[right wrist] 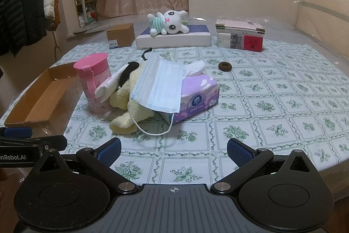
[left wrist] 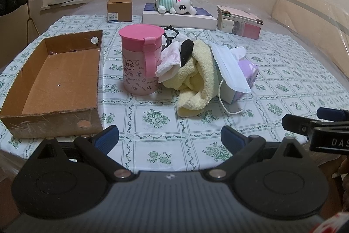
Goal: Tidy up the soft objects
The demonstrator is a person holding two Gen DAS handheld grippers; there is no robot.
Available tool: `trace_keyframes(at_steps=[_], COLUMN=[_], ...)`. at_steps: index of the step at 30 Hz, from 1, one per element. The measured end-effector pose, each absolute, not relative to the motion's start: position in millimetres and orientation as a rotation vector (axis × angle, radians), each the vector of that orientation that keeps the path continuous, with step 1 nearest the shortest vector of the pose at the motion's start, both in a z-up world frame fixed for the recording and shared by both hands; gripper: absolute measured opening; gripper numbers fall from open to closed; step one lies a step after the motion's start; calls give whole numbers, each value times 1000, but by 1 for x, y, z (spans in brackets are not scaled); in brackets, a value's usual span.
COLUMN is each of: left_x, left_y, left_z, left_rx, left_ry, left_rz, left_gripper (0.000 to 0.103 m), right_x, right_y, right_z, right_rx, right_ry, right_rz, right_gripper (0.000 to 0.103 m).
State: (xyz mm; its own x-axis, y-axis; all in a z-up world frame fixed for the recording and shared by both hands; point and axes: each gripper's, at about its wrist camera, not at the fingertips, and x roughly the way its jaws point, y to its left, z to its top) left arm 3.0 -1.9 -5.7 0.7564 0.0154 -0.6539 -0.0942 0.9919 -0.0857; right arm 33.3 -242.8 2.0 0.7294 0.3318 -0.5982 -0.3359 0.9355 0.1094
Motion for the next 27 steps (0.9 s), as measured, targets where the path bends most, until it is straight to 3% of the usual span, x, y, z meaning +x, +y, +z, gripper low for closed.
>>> trace_keyframes(at_steps=[27], left_x=[62], left_y=[25], left_z=[-31], left_rx=[-160], left_ry=[708], left_rz=[44], left_gripper=[99], right_x=[91], right_y=[-217], right_z=[-12], right_rx=[-44], right_ry=[646], right_rz=[431], right_gripper=[102])
